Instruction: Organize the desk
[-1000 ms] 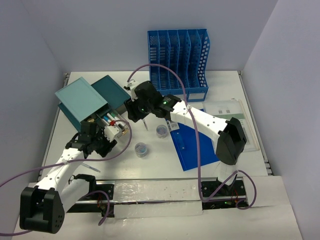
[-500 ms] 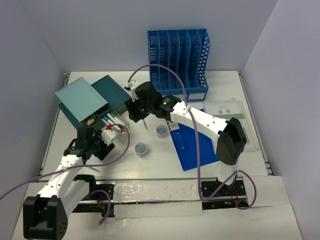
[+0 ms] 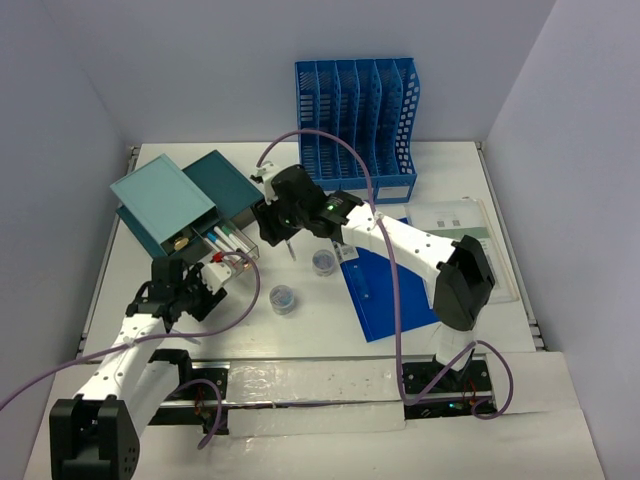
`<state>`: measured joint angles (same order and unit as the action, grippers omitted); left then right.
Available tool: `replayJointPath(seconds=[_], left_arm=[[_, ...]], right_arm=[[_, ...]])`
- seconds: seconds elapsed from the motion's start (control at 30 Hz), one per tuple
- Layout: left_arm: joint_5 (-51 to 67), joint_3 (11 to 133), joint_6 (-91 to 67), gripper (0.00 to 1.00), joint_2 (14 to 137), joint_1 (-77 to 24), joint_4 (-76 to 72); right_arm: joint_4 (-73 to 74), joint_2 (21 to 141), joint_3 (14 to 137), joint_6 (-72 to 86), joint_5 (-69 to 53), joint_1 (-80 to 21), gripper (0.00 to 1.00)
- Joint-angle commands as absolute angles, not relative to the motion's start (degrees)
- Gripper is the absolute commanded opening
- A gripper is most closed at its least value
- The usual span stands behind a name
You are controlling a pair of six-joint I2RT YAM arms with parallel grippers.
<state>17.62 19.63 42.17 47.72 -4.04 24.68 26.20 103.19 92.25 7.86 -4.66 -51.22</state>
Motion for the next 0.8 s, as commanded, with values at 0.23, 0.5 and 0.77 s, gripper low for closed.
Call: replayJointPath(seconds=[0.23, 0.5, 0.77], left_arm=[[20.7, 19.1, 44.6, 0.51, 46.1, -2.7, 23.8], [22.3, 19.5, 47.9, 0.54, 47.3, -2.7, 24.2], [22.1, 19.7, 47.7, 0.55, 51.8, -2.7, 19.8]], right_arm=[[26.9, 105.8, 99.2, 7.3, -11.7, -51.6, 0.56], [28.7, 109.8, 102.8, 8.4, -12.4, -51.7, 0.56], [34.6, 115.5, 109.7, 8.5, -13.3, -51.9, 0.56]])
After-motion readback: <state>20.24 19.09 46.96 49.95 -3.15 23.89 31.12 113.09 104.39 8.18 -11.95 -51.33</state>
